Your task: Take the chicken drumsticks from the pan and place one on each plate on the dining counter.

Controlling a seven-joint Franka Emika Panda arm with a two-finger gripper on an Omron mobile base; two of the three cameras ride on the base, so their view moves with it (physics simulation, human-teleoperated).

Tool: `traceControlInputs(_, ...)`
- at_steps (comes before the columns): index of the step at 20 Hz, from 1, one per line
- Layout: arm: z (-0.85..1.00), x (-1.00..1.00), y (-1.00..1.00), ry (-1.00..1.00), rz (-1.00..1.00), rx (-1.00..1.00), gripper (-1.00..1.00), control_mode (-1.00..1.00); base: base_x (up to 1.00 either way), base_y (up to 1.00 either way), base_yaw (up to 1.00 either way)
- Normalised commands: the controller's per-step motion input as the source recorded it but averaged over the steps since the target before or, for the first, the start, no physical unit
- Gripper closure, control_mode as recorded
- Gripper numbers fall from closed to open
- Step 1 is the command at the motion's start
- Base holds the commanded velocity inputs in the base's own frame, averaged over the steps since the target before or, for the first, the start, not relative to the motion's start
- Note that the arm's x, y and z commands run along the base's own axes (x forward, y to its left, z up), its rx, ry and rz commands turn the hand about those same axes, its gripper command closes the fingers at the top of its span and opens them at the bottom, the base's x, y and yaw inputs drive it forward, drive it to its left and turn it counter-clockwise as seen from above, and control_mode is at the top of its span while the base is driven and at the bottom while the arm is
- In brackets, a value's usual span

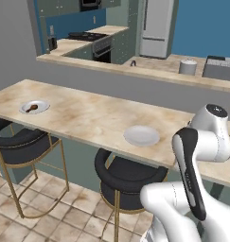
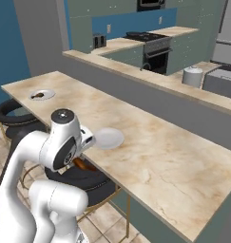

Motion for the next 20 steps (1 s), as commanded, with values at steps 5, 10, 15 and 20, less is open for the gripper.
traceControlInputs(5,-0.01,0.58,0.26,0.03,-0.24,-0.1,1.0,-1.0,0.0,0.0,0.0)
traceControlInputs(10,0.0,0.57,0.01,0.07,-0.18,-0.03,1.0,-1.0,0.0,0.0,0.0)
traceControlInputs(15,0.0,0.62,-0.12,0.03,-0.08,0.0,1.0,-1.0,0.0,0.0,0.0)
traceControlInputs(20,-0.08,0.62,-0.16,0.01,-0.03,0.0,1.0,-1.0,0.0,0.0,0.0)
